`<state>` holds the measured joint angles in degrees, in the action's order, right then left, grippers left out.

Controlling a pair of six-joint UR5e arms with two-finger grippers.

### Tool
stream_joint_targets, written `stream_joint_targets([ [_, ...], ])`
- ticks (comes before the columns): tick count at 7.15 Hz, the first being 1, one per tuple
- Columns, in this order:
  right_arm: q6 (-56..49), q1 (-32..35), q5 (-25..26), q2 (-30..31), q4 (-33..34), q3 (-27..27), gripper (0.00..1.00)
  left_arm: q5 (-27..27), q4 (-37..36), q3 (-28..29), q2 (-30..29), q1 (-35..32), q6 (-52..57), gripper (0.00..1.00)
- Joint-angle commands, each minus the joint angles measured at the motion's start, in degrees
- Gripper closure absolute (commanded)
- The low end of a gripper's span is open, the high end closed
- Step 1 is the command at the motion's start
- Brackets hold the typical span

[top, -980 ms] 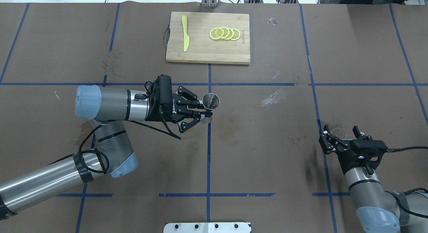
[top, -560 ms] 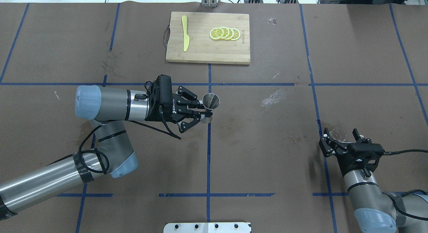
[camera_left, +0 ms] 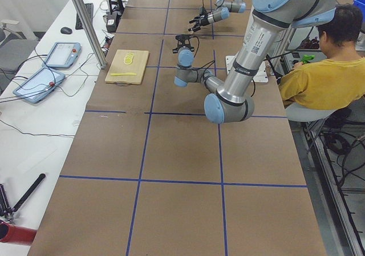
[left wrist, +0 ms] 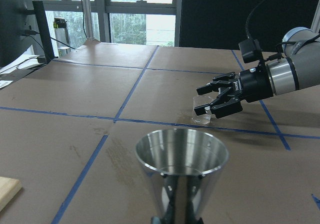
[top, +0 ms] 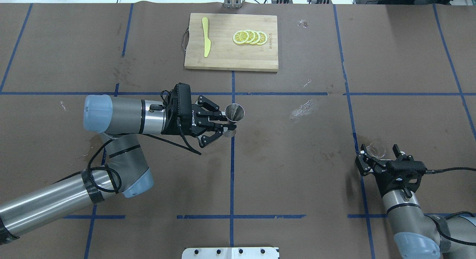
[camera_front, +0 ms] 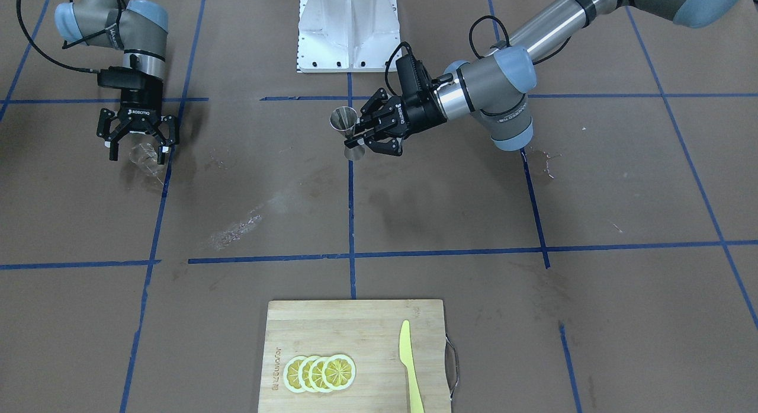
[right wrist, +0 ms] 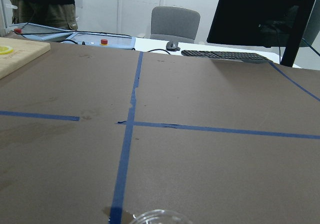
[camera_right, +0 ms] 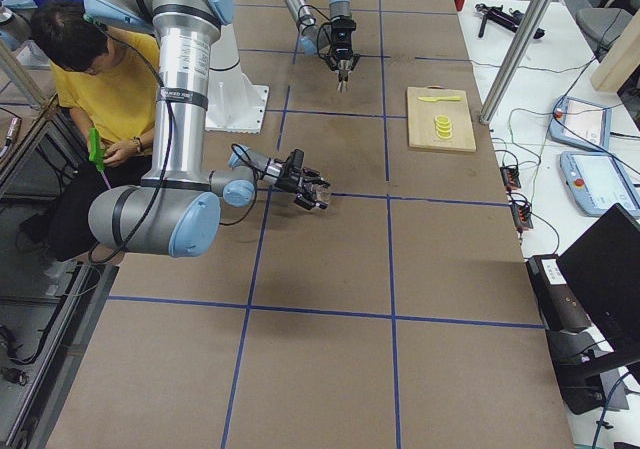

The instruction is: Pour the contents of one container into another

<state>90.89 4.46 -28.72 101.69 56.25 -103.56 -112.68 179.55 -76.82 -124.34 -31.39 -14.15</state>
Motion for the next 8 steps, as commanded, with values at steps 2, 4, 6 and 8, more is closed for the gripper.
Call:
stream_joint_targets([
  [2, -0.01, -1.11, 0.86, 0.00, 0.09, 0.11, 0.01, 0.00, 0.01, 0.00, 0.41, 0.01, 0.00, 1.00],
  [4, -0.10, -1.47, 1.99, 0.00, 0.09, 0.11, 0.01, 0.00, 0.10, 0.00, 0.76, 0.01, 0.00, 1.00],
  [6, -0.10, -2.00, 2.35, 0.00, 0.09, 0.55, 0.01, 0.00, 0.10, -0.09, 0.77, 0.01, 0.00, 1.00],
  [8, -0.19, -2.08, 2.35, -0.09, 0.00, 0.64, 0.01, 0.00, 0.10, -0.09, 0.77, -0.08, 0.00, 1.00],
])
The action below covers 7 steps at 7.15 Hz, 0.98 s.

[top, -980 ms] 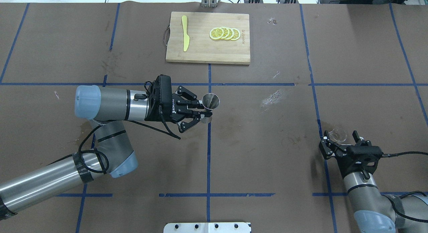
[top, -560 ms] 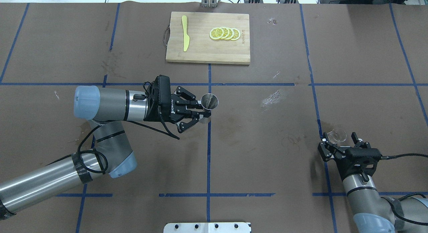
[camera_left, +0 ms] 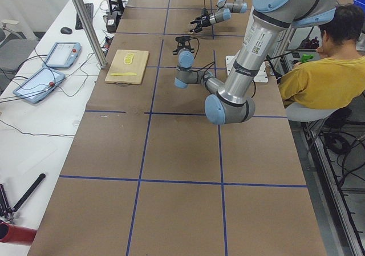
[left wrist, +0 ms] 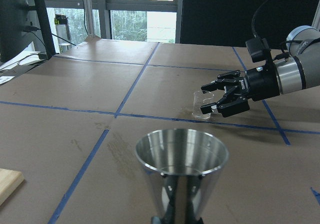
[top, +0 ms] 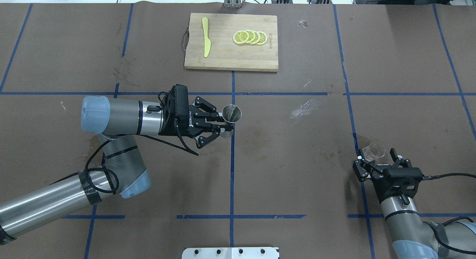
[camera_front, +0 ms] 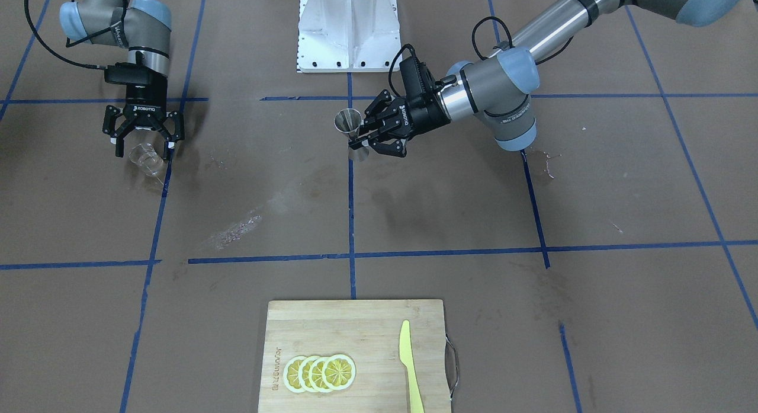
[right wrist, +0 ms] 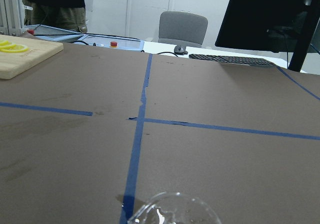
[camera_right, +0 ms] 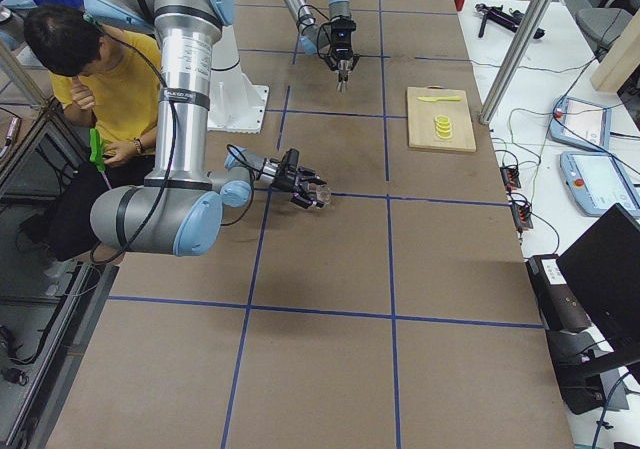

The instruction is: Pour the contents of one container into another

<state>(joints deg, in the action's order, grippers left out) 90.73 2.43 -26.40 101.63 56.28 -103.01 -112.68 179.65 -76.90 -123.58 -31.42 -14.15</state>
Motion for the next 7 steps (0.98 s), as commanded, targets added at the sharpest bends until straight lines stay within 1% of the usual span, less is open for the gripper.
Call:
stream_joint_targets([
  [1, -0.12, -0.06, 0.03, -0.12, -0.03, 0.09, 0.01, 0.00, 0.00, 0.00, 0.09, 0.05, 0.00, 1.00],
  [3, -0.56, -0.06, 0.03, -1.34, 0.05, 0.17, 0.02, 0.00, 0.00, 0.00, 0.09, 0.05, 0.00, 1.00],
  [4, -0.64, 0.03, 0.03, -3.09, 0.06, 1.65, 0.02, 0.00, 0.00, 0.00, 0.09, 0.05, 0.00, 1.00],
  [5, -0.82, 0.20, 0.03, -3.71, 0.06, 2.89, 0.05, 0.00, 0.00, 0.00, 0.09, 0.05, 0.00, 1.00],
  [6, -1.26, 0.64, 0.12, -2.94, -0.03, 2.55, 0.07, 0.00, 0.00, 0.00, 0.09, 0.05, 0.00, 1.00],
  [7, -1.26, 0.64, 0.29, -2.84, -0.03, 2.72, 0.08, 0.00, 0.00, 0.00, 0.00, 0.05, 0.00, 1.00],
])
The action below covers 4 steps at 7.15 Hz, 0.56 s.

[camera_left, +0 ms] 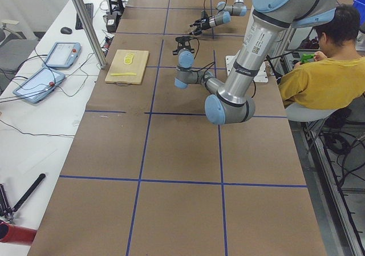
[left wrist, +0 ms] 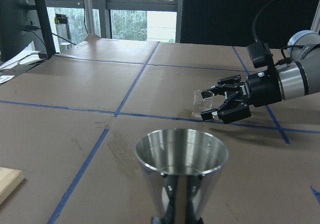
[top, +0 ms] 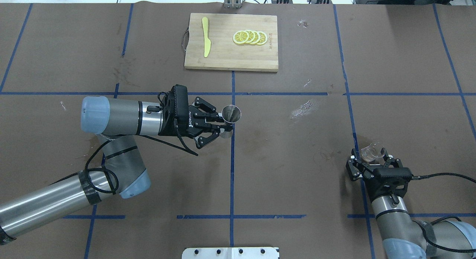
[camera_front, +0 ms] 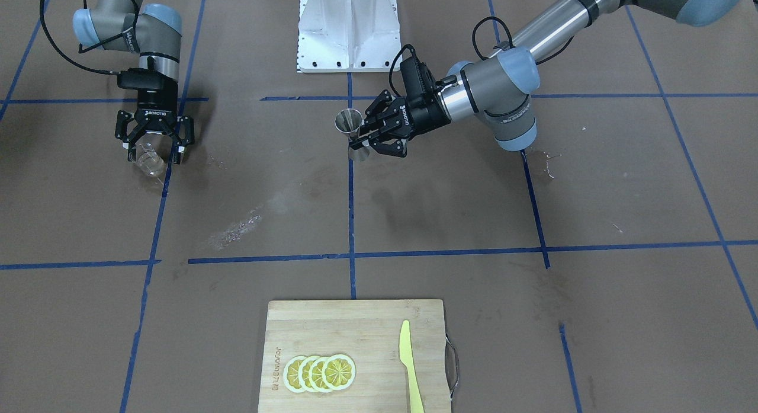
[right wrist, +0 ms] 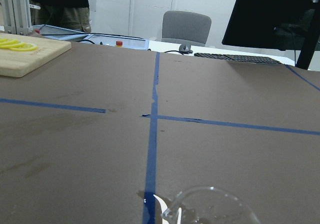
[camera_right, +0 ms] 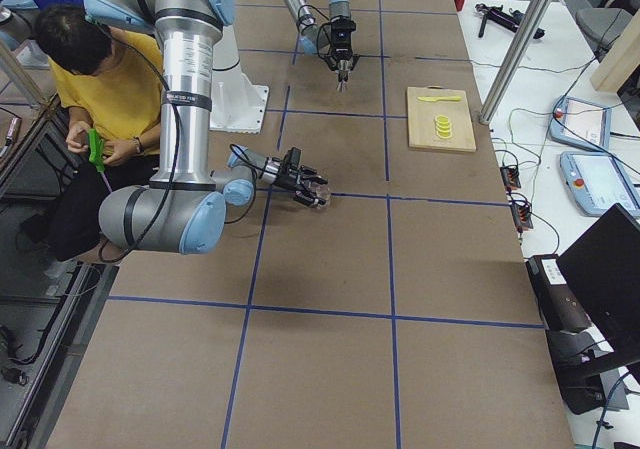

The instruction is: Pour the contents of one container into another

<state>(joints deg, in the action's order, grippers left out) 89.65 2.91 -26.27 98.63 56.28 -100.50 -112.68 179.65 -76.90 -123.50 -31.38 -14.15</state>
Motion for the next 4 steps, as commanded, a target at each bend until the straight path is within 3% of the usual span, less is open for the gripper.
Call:
stream_joint_targets([
  [1, -0.17, 0.17, 0.25, 0.16, -0.03, 0.22, 0.08, 0.00, 0.00, 0.00, -0.07, 0.00, 0.00, 1.00],
  [2, -0.17, 0.17, 0.34, 0.16, -0.03, 0.39, 0.09, 0.00, 0.00, 0.00, -0.07, 0.00, 0.00, 1.00],
  [3, -0.17, 0.17, 0.34, 0.16, -0.03, 0.48, 0.17, 0.00, 0.00, 0.00, -0.07, 0.00, 0.00, 1.00],
  [4, -0.17, 0.17, 0.25, 0.16, -0.03, 0.48, 0.32, 0.00, 0.00, 0.00, -0.07, 0.00, 0.00, 1.00],
])
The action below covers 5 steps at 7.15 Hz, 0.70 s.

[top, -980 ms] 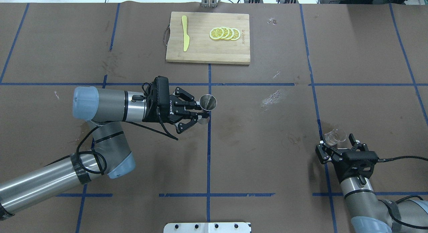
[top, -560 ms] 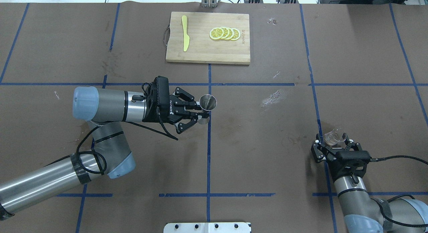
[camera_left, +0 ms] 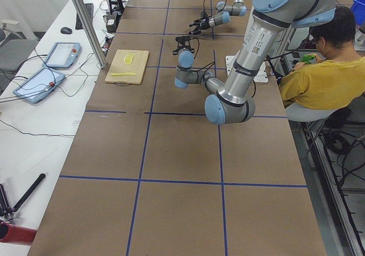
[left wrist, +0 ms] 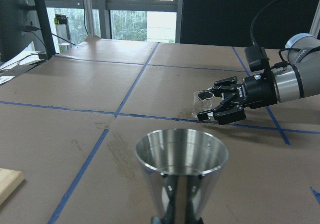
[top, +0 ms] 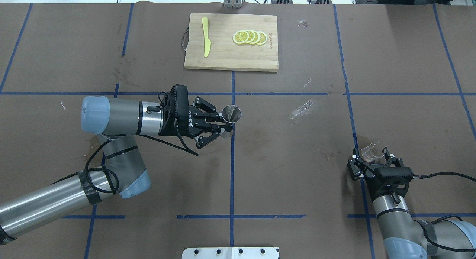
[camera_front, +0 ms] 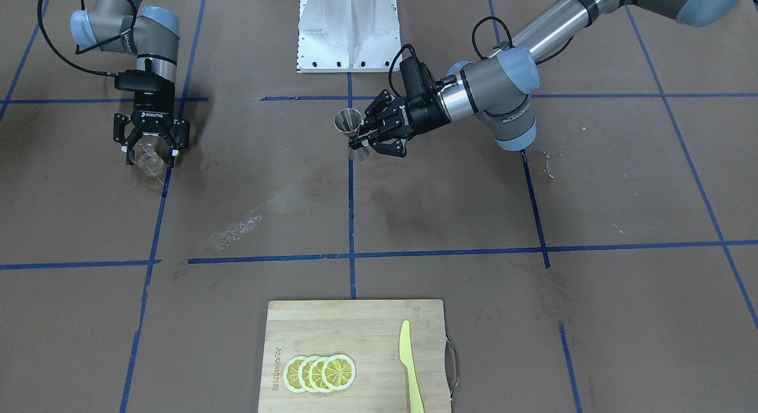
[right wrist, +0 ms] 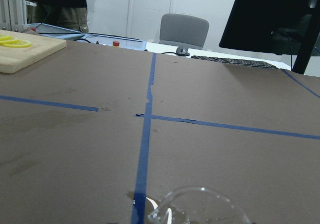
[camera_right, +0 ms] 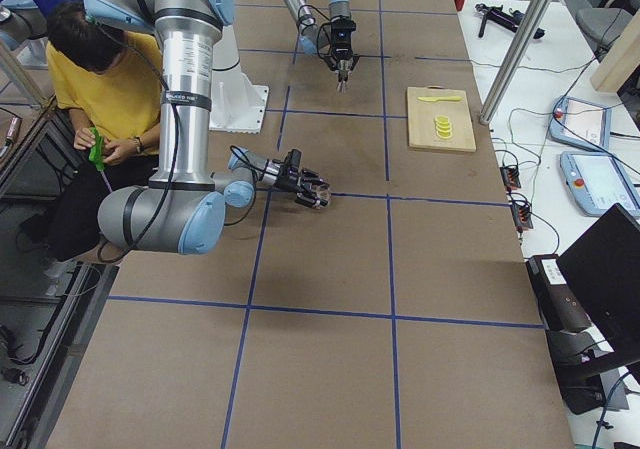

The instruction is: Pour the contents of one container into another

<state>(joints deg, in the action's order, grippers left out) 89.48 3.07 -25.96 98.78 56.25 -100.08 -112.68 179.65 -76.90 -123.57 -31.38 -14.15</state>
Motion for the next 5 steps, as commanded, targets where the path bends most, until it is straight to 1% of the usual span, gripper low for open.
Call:
stream_joint_targets([
  [1, -0.09, 0.01, -0.14, 0.09, 0.00, -0.12, 0.42, 0.00, 0.00, -0.26, 0.00, 0.00, 0.00, 1.00],
  [2, -0.09, 0.01, 0.03, 0.01, 0.00, -0.12, 0.72, 0.00, 0.00, -0.35, 0.00, 0.00, 0.00, 1.00],
  [3, -0.09, 0.01, 0.03, 0.18, 0.00, 0.06, 0.90, 0.09, 0.00, -0.35, 0.00, 0.00, 0.00, 1.00],
  [4, -0.09, 0.09, 0.03, 0.27, 0.00, -0.20, 1.00, 0.00, 0.00, -0.61, 0.09, 0.00, 0.00, 1.00],
  [5, -0.70, 0.18, 0.03, 0.27, 0.00, -0.55, 1.00, 0.00, 0.00, -0.62, 0.09, 0.00, 0.00, 1.00],
])
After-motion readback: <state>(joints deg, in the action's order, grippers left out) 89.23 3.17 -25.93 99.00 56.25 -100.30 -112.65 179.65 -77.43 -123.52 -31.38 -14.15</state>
